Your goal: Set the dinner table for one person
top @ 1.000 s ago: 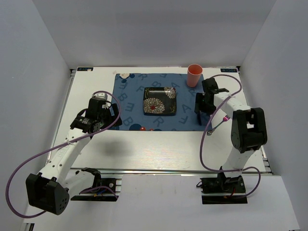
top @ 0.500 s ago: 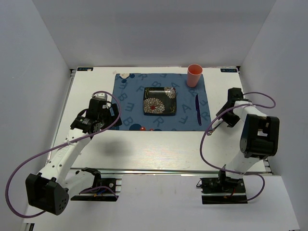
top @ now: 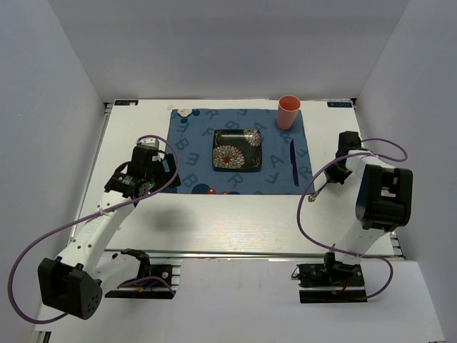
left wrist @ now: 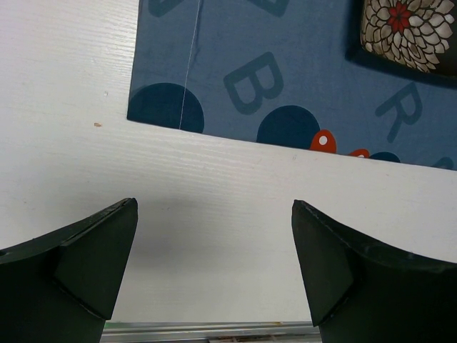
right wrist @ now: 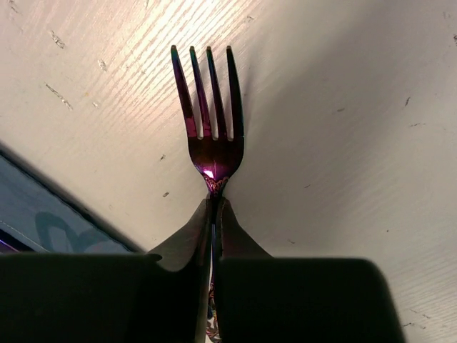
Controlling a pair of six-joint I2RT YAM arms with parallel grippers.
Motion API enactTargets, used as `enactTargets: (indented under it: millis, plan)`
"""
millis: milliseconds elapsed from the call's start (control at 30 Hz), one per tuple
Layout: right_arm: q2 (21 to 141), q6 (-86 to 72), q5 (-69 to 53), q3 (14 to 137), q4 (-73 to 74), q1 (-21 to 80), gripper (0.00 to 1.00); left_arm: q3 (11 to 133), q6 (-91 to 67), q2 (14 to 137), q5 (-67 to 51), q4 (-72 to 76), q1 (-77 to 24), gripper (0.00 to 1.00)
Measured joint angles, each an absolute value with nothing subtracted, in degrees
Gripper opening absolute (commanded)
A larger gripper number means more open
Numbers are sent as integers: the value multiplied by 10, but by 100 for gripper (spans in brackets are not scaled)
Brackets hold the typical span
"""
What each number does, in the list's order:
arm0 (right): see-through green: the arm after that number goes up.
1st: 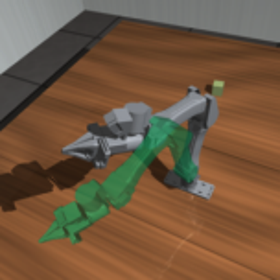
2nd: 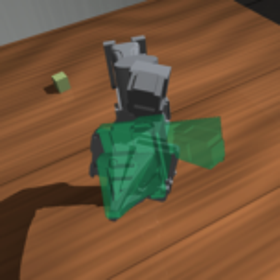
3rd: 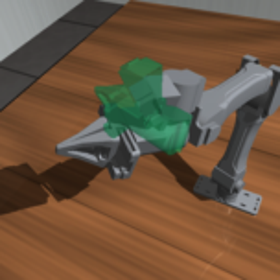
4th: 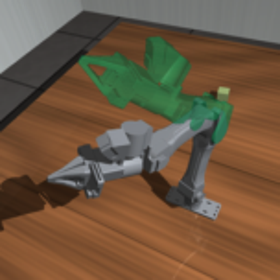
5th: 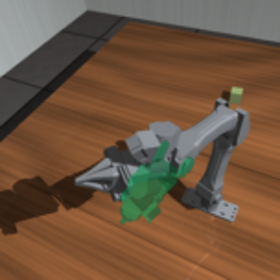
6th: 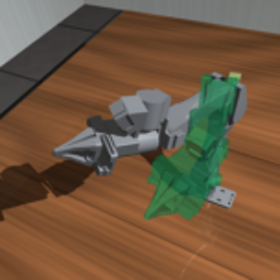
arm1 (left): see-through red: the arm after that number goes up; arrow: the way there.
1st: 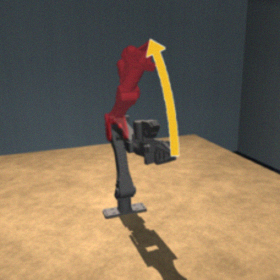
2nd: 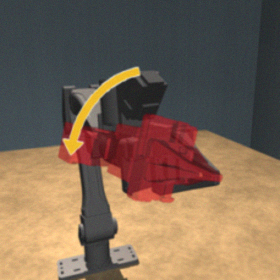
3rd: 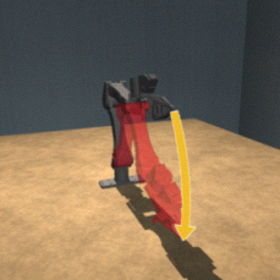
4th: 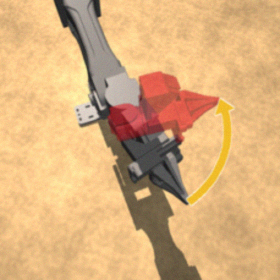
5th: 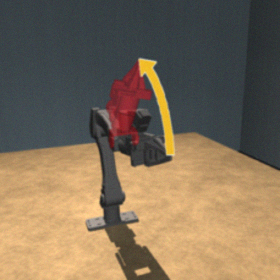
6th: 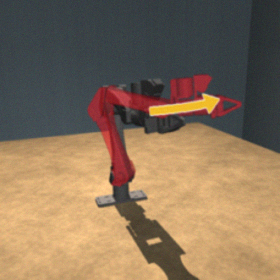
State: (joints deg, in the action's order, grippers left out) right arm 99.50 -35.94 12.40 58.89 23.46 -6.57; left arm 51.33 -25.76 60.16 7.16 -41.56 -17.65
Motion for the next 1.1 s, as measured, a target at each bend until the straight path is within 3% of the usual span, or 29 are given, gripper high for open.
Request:
enactTargets:
  millis: [267, 400, 533, 933, 1100]
  plan:
    - [973, -365, 153, 579, 241, -64, 0, 513, -263, 600, 84, -418, -176, 98]
    - [892, -361, 219, 580, 263, -41, 0, 513, -281, 583, 123, -430, -176, 98]
    - [844, -339, 251, 653, 281, 20, 0, 513, -302, 552, 168, -440, -176, 98]
    - [1080, -390, 147, 917, 282, 380, 0, 514, -379, 403, 301, -475, -176, 98]
    - [1220, -443, 109, 1086, 279, 465, 0, 514, -389, 388, 317, -479, -175, 98]
